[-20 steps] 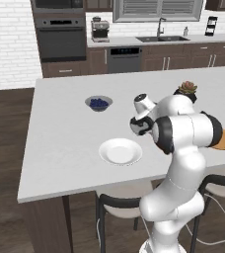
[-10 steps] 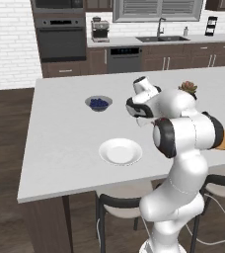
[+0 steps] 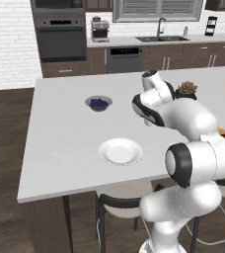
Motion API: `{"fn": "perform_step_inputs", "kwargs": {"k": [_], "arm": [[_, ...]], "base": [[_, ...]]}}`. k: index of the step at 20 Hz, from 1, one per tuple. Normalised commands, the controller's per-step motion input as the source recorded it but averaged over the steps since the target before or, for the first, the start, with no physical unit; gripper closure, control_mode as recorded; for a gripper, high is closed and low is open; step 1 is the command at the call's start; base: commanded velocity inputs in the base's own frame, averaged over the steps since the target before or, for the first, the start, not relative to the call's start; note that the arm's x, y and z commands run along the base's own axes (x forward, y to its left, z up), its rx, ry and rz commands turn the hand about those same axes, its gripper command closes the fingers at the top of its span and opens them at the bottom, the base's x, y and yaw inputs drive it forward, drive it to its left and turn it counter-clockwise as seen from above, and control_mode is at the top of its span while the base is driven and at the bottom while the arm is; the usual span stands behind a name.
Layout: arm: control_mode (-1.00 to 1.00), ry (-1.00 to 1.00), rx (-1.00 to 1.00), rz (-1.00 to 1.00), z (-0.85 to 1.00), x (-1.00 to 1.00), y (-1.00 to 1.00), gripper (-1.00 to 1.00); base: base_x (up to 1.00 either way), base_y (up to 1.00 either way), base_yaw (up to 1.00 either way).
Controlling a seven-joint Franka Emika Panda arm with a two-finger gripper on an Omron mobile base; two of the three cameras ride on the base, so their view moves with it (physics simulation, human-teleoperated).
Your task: Pick the chicken drumstick and lime from their plates and place them in the bowl. Then put the bowl in the fridge.
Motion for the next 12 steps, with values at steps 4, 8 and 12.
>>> {"fn": "perform_step_inputs", "kwargs": {"k": [4, 8, 12], "arm": [[-1.0, 0.1, 0.18, 0.39, 0.65, -0.42, 0.0, 1.0], [-1.0, 0.07, 0.14, 0.43, 0.52, -0.36, 0.0, 1.0], [-1.0, 0.0, 0.02, 0.45, 0.13, -0.24, 0.02, 1.0]], "base": [[0.0, 0.0, 0.0], [0.0, 0.0, 0.0], [0.0, 0.0, 0.0]]}}
